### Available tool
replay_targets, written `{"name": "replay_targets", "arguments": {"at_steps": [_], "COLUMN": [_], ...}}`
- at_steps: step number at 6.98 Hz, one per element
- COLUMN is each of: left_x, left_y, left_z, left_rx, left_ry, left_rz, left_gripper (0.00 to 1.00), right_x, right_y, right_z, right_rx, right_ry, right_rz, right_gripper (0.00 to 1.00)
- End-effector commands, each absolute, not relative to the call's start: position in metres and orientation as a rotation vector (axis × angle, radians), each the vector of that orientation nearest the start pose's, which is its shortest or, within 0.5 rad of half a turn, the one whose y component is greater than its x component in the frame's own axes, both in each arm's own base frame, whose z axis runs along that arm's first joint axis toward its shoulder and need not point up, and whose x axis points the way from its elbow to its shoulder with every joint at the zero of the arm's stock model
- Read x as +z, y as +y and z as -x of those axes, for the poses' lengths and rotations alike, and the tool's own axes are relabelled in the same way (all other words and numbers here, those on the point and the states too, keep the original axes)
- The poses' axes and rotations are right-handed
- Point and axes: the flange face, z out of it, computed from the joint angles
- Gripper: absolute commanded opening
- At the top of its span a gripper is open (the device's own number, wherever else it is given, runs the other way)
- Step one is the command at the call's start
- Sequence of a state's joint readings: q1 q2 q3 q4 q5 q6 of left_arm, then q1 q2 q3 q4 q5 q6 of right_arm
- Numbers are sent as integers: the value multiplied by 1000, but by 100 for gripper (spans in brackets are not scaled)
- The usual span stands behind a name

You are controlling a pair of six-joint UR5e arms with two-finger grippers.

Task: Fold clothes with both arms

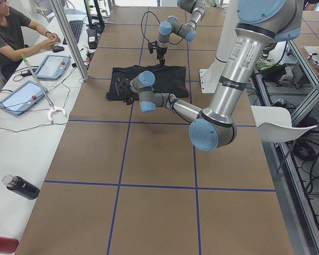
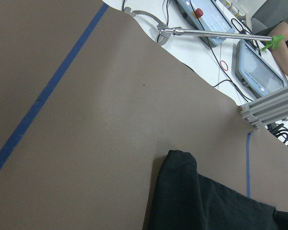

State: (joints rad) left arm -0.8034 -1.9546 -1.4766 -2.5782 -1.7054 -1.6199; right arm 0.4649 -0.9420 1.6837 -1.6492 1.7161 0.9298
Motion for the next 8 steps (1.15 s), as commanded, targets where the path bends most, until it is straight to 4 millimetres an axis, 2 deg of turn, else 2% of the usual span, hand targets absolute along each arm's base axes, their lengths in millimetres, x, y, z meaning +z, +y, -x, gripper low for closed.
{"name": "replay_targets", "arguments": {"at_steps": [1, 4, 7, 8], "left_x": [375, 374, 374, 373], "left_y": [-556, -555, -555, -555], "left_z": [-370, -370, -371, -372], "left_rx": [-638, -639, -638, -637], "left_ry": [1273, 1275, 1275, 1276], "left_rz": [-377, -376, -375, -376], "left_gripper": [100, 100, 100, 100], "right_x": [265, 280, 286, 292], "right_y": [-396, -401, -424, -425], "right_z": [570, 570, 552, 554], "right_rx": [-244, -252, -216, -214], "right_ry": [-625, -599, -587, -579], "right_rz": [-217, -209, -205, -201], "right_gripper": [100, 100, 100, 100]}}
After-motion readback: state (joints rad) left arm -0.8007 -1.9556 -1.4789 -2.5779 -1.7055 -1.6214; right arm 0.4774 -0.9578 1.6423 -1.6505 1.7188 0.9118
